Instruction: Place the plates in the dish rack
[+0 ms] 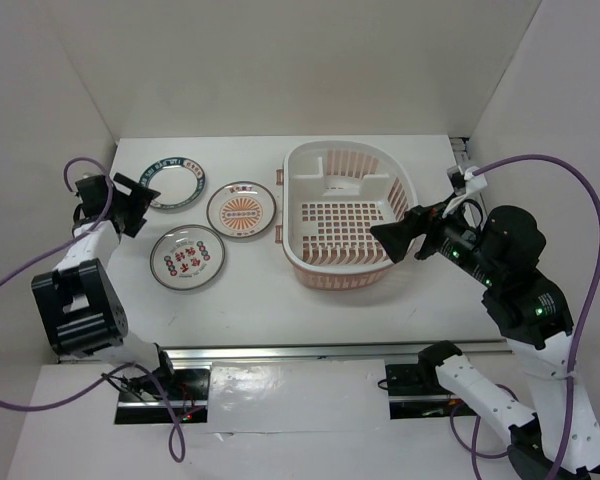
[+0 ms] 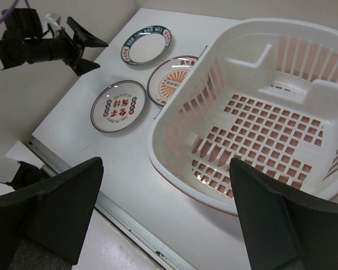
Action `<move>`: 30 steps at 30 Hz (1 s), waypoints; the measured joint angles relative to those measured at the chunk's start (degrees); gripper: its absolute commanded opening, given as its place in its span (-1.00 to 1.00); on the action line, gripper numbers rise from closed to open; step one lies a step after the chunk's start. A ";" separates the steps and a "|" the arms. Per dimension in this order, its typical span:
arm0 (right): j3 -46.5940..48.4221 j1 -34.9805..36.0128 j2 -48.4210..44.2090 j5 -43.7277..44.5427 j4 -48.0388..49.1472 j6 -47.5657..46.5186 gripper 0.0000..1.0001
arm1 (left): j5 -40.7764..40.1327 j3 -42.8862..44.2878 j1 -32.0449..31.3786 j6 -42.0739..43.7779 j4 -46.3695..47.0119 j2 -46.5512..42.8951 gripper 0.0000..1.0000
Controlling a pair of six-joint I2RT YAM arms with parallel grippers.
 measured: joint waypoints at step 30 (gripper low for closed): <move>0.11 0.04 0.83 -0.87 1.05 -0.81 1.00 | 7.56 16.90 3.37 -2.80 16.83 35.12 0.23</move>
